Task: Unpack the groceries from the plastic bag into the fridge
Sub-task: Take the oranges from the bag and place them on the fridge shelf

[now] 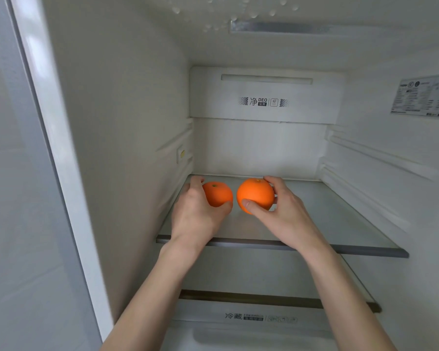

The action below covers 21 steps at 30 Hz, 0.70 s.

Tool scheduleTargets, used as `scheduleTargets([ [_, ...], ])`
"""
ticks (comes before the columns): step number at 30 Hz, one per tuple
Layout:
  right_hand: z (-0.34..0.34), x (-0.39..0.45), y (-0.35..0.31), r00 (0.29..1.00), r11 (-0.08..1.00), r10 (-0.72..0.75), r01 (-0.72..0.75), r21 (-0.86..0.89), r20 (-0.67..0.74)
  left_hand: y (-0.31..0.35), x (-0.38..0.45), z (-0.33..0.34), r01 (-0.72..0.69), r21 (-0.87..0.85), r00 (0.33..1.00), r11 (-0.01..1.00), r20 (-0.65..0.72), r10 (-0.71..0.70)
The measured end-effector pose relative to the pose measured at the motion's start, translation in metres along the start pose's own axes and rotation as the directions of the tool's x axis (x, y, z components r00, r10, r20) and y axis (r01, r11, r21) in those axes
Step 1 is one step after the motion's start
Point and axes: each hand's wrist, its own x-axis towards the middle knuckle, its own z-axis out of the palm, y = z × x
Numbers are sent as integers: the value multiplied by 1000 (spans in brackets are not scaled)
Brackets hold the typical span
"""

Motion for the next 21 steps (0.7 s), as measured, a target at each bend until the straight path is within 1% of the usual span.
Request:
scheduleTargets([
  [7, -3, -7, -2, 1000, 1000, -28, 28, -11, 0, 7, -15, -7, -82, 26, 996, 996, -44, 83],
  [12, -16, -26, -9, 995, 995, -78, 74, -61, -62, 12, -39, -16, -126, 84, 987, 989, -90, 133],
  [14, -21, -42, -13, 987, 990, -130, 125, -65, -92, 11, -55, -20, -169, 142, 974, 975, -129, 188],
  [17, -25, -75, -16, 969, 976, -210, 202, -78, -132, 6, -85, -25, -246, 317, 935, 916, -171, 311],
  [19, -25, -98, -14, 947, 959, -279, 267, -95, -160, 3, -110, -29, -257, 384, 916, 887, -196, 350],
  [21, -23, -120, -12, 918, 936, -350, 335, -106, -186, 3, -137, -34, -259, 412, 899, 874, -229, 374],
])
